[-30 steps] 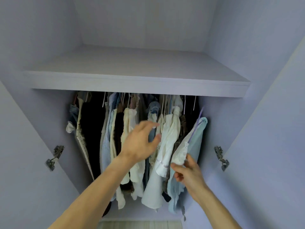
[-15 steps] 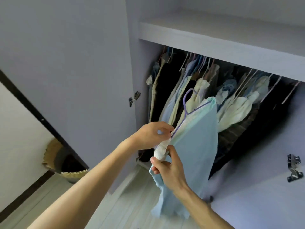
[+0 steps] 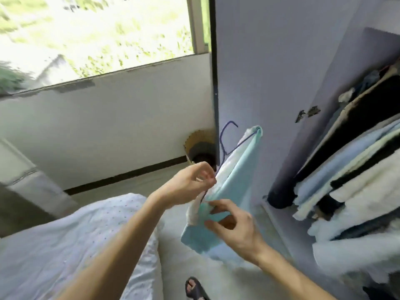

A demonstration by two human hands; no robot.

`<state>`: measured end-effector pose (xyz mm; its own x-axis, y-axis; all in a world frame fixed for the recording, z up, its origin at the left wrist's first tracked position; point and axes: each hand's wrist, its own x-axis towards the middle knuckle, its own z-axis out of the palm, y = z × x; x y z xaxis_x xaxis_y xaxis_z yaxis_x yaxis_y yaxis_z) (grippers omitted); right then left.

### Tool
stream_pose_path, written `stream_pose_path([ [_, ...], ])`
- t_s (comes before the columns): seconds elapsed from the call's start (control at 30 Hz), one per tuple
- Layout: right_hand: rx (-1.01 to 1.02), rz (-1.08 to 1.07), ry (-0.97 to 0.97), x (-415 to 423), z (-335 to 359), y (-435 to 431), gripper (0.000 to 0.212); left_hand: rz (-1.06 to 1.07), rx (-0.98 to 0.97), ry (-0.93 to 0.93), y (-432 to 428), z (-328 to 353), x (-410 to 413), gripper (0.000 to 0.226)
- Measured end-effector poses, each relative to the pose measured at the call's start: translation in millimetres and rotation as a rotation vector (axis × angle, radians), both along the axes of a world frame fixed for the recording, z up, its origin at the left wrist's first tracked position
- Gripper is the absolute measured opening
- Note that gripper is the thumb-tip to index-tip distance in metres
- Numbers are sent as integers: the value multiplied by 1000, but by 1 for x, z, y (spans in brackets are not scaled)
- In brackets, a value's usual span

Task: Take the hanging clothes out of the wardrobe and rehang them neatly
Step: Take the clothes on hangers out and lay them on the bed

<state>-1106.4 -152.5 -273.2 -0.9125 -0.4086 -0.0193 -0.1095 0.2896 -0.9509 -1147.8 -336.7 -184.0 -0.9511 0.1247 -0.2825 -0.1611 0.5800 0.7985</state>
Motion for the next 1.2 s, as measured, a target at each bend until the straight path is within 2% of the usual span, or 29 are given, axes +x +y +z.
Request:
stream_pose_path([
  [0.13, 48, -12, 292, 11, 13, -25, 28, 196, 70, -97, -69, 2, 108, 7],
  [0.23, 96, 53, 534, 10, 31, -63, 50, 313, 121, -150, -109, 3, 199, 7],
  [0.33, 233, 251, 763, 26, 38, -122, 73, 426, 182, -178, -132, 6, 295, 8],
  [0.4, 323, 385, 781, 52, 35, -164, 71, 484, 232, -188, -140, 11, 359, 8],
  [0.47, 322, 516, 817, 86, 32, -203, 52, 556, 275, -182, -147, 16, 422, 11],
  [0.5, 279, 586, 845, 104, 30, -221, 45, 605, 281, -172, -149, 19, 452, 13],
  [0.63, 72, 807, 835, 192, 34, -278, 49, 910, 320, -78, -143, 28, 566, 12],
  [0.77, -47, 938, 892, 287, 58, -310, 37, 1318, 189, 28, -106, 39, 659, 9],
  [0.87, -64, 1073, 878, 353, 79, -324, 29, 1613, -8, 98, -59, 38, 716, 21],
  [0.93, -62, 1124, 859, 384, 85, -328, 27, 1744, -188, 12, -32, 30, 743, 44],
  [1.0, -90, 1190, 861, 418, 89, -325, 30, 1865, -315, -159, 5, 17, 771, 58],
  [1.1, -87, 1277, 837, 457, 90, -314, 30, 1969, -384, -360, 58, -7, 805, 55],
  [1.2, -90, 1353, 787, 482, 82, -298, 31, 2016, -361, -384, 102, -18, 823, 37],
])
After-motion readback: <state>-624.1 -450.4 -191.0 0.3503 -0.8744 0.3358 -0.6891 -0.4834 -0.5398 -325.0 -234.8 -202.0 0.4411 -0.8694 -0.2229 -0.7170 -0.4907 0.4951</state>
